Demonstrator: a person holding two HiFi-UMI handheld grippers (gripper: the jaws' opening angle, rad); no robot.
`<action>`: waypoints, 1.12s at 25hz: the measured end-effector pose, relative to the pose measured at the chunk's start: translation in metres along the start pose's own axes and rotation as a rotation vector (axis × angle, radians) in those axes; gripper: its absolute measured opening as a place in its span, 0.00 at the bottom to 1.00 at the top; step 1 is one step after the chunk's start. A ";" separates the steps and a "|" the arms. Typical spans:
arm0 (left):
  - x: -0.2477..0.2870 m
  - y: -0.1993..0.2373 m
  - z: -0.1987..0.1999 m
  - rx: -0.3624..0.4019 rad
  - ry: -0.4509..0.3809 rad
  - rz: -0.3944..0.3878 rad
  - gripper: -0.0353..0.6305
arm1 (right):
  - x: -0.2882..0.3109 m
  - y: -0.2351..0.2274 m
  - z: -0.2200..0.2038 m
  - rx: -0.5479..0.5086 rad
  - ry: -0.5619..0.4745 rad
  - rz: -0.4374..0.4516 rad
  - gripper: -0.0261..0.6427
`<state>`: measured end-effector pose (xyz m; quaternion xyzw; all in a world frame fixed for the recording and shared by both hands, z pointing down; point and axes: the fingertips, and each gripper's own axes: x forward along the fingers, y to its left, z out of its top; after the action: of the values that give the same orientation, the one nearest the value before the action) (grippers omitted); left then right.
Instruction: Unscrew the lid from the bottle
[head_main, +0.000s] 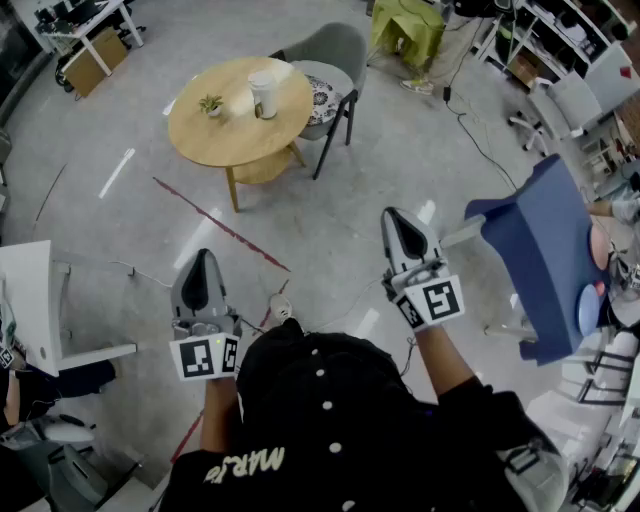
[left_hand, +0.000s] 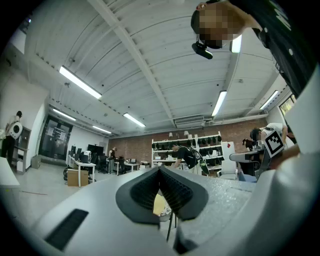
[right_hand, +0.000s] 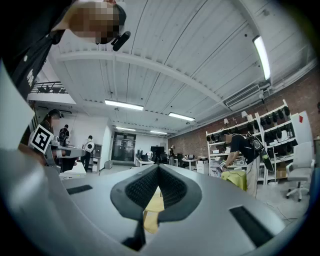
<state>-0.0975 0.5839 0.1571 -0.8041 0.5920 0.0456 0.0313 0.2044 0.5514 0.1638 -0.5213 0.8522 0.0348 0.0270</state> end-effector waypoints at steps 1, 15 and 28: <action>-0.001 -0.001 0.000 0.002 0.000 0.000 0.06 | -0.001 0.000 0.000 -0.001 0.001 0.001 0.04; 0.001 0.001 -0.018 0.016 0.078 0.024 0.06 | -0.001 0.004 -0.007 0.061 -0.015 0.008 0.04; 0.060 0.053 -0.035 0.048 0.078 -0.028 0.63 | 0.080 0.027 -0.015 0.036 -0.030 0.056 0.50</action>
<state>-0.1287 0.5073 0.1852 -0.8124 0.5824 -0.0003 0.0284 0.1444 0.4916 0.1728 -0.4961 0.8665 0.0278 0.0481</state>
